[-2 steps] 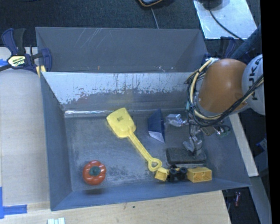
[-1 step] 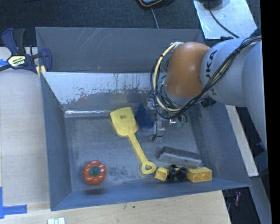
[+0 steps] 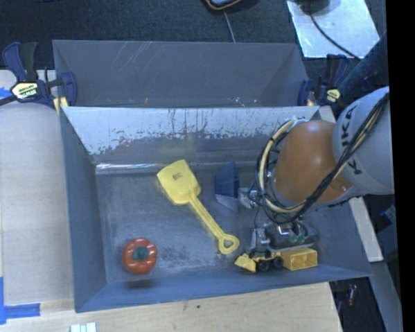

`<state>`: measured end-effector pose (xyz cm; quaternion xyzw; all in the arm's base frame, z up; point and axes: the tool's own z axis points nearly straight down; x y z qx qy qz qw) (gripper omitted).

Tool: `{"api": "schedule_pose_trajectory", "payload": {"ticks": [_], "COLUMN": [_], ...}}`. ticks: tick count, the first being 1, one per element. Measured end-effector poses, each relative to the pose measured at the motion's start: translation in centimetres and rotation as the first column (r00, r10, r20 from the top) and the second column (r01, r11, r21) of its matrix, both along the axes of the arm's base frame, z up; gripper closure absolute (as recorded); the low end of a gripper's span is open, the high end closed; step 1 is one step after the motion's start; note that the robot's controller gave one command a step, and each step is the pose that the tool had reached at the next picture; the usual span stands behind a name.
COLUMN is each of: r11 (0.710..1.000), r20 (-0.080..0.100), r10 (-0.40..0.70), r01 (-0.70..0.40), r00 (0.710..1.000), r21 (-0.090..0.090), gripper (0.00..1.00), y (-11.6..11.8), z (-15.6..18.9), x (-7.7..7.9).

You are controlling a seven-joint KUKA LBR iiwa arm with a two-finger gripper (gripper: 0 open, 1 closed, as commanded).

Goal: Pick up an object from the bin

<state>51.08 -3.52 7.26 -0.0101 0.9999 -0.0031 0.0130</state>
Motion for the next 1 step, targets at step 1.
{"api": "schedule_pose_trajectory", "payload": {"ticks": [1], "r11": [1.000], "r20": [-0.020], "r10": [0.006], "r01": [-0.006], "r00": [1.000], "r21": [-0.002], "gripper": [0.00], "y": [0.03], "z": [1.37], "x": [0.48]}}
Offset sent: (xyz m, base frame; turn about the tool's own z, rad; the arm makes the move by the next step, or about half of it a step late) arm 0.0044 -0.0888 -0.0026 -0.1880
